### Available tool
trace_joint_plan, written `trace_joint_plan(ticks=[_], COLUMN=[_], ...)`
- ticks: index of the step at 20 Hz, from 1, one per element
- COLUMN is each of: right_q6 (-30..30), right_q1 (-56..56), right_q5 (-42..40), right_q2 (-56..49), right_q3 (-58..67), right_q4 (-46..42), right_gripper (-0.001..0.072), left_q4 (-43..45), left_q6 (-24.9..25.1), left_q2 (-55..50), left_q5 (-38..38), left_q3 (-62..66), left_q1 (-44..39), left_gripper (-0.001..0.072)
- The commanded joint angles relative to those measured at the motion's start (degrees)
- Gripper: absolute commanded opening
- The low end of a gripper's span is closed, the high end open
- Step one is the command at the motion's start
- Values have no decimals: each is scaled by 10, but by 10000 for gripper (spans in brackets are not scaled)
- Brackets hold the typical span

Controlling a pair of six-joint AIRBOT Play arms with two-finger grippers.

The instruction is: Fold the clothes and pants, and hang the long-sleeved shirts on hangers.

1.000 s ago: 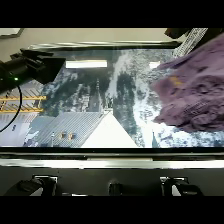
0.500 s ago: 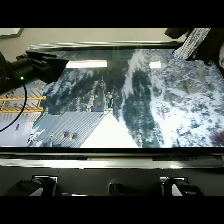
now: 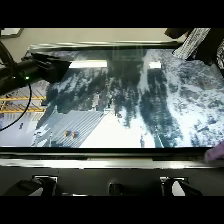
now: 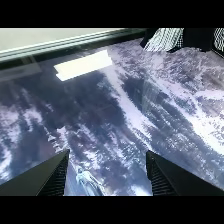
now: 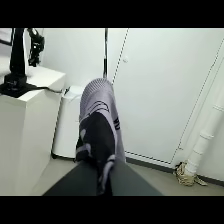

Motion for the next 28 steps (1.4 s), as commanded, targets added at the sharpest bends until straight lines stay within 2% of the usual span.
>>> trace_joint_plan(ticks=[1, 5, 9, 13, 17, 23, 28], right_q6=[27, 41, 49, 84, 85, 83, 76], right_q1=[-20, -19, -19, -19, -20, -20, -47], right_q5=[-48, -103, -124, -118, -113, -105, -76], right_q2=[-2, -2, -2, -2, -9, -69, -86], right_q3=[1, 2, 4, 5, 16, 119, 129], right_q4=[-4, 0, -5, -58, -58, -58, -54], right_gripper=[22, 22, 21, 21, 21, 21, 21], left_q4=[0, 0, 0, 0, 0, 0, 1], left_q6=[0, 0, -15, -15, -15, -15, -15], left_q2=[-12, -23, -24, -24, -24, -30, -31], left_q5=[0, 0, 0, 0, -1, -3, -5], left_q3=[0, 0, 0, 0, 0, 0, 0], left_q1=[0, 0, 0, 0, 0, 0, 0], left_gripper=[550, 550, 550, 550, 550, 550, 550])
